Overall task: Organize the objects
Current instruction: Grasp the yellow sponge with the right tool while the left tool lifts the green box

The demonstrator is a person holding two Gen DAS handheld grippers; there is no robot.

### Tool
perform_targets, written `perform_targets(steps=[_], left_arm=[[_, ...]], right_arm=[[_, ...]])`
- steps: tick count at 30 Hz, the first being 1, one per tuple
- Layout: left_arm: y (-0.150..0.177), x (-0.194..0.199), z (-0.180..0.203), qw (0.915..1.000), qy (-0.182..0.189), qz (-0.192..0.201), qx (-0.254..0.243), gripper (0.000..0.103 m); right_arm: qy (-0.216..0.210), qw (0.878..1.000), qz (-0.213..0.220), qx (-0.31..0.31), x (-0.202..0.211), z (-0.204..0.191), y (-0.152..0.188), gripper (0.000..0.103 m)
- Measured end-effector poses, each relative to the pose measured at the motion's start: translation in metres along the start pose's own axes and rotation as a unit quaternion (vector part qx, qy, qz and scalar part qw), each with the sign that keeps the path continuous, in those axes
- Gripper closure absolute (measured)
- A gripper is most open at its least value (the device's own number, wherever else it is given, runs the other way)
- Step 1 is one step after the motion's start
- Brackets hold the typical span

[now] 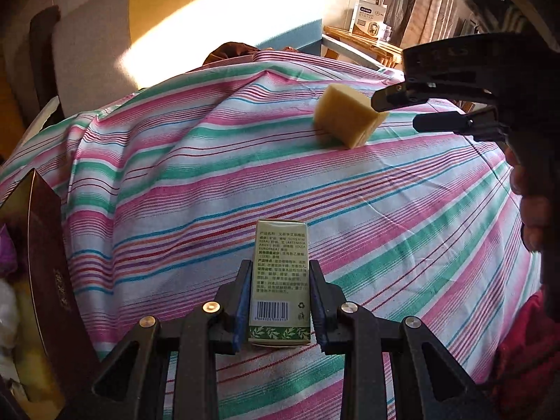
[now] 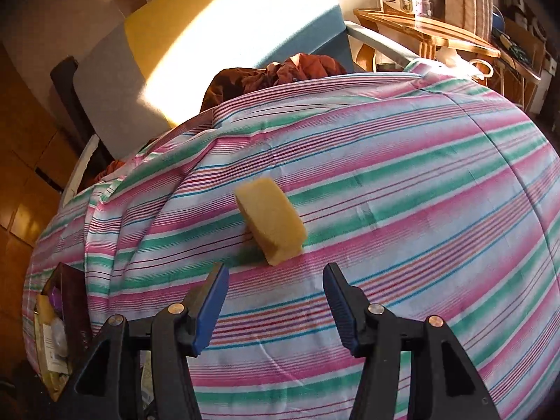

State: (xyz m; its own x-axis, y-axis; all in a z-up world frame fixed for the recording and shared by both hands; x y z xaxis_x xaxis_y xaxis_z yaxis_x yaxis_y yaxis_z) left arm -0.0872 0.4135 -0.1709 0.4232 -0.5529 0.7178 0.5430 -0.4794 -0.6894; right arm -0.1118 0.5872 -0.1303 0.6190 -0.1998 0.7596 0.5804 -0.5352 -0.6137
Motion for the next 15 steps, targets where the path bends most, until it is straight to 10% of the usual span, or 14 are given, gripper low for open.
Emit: perform_targets(steps=[6, 8, 15], left_arm=[[0.005, -0.005, -0.003, 0.9998, 0.000, 0.001, 0.018, 0.072], [0.005, -0.005, -0.003, 0.9998, -0.002, 0.003, 0.019, 0.072], [0.004, 0.005, -0.010, 0.9995, -0.029, 0.011, 0.006, 0.073]], right_arm=[[0.021, 0.998, -0.040, 0.050, -0.052, -0.010, -0.014, 0.044], [0.024, 0.997, -0.052, 0.060, -0.063, -0.014, -0.010, 0.061], [-0.002, 0.998, -0.035, 0.051, -0.026, -0.021, 0.016, 0.069]])
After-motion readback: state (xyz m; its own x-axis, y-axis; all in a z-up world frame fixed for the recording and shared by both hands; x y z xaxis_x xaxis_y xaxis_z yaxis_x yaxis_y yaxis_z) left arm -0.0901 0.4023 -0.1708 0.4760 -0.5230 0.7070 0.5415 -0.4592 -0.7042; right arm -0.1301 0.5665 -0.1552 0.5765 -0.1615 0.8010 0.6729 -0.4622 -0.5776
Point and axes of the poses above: each gripper's, at about its wrist camera, not at the fingertips, and x roughly against the way its jaws point, z to its right, y to its underside, the point moved 7 cm from there along -x, roughly the way its jaws point, and after that the axes turned 10 degrees about z, right-handed, at the moved point
